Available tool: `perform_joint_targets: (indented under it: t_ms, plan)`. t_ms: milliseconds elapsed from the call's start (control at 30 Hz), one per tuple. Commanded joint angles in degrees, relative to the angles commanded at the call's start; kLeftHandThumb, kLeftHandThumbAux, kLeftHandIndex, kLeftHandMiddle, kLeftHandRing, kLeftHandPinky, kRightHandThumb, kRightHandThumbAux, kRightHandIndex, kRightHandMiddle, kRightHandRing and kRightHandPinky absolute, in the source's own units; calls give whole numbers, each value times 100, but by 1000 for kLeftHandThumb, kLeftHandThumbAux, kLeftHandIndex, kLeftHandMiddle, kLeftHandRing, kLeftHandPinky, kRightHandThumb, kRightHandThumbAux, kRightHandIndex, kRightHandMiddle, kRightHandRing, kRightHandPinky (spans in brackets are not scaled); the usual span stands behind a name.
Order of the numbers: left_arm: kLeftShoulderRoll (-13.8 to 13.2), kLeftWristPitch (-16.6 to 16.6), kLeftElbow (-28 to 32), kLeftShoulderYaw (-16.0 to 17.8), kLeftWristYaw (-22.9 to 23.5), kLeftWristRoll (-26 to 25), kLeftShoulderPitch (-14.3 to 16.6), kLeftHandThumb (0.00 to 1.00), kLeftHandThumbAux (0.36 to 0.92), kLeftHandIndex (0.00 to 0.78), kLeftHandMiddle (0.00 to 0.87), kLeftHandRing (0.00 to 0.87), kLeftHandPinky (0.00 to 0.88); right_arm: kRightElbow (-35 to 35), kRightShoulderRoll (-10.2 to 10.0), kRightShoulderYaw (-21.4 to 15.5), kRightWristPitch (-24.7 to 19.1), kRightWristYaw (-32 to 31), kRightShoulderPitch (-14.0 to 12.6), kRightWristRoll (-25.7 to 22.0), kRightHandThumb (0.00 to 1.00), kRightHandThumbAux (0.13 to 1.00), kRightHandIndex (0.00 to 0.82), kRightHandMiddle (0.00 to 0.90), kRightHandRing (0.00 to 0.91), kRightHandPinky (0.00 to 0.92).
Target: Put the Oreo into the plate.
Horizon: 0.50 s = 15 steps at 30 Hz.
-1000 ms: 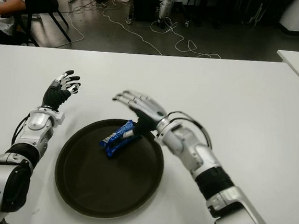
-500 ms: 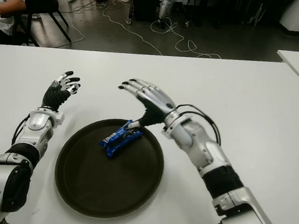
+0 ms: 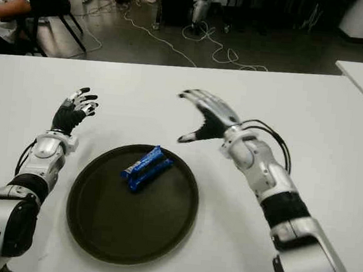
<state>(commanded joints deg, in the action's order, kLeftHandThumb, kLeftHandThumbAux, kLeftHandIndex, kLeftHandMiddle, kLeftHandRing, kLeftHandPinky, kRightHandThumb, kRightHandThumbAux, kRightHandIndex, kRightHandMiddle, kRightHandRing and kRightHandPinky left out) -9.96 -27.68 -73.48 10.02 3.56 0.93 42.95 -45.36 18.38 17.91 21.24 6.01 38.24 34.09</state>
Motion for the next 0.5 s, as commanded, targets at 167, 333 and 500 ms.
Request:
perform_joint_targets:
  t_ms: [167, 333, 500]
  plan:
    - [-6, -14, 9, -12, 1, 13, -11, 212, 648, 138, 230, 227, 231, -1748, -178, -199, 283, 848, 498, -188, 0, 692, 32, 69, 74, 89]
    - [-27, -4, 12, -41, 53, 38, -24, 219, 658, 141, 231, 226, 237, -2613, -48, -751, 407, 1016, 487, -727, 0, 725, 110, 162, 174, 208]
    - [-39, 33, 12, -61, 121, 46, -29, 204, 659, 138, 221, 219, 240, -2874, -136, -1244, 402, 806, 500, -1319, 0, 738, 178, 246, 266, 298]
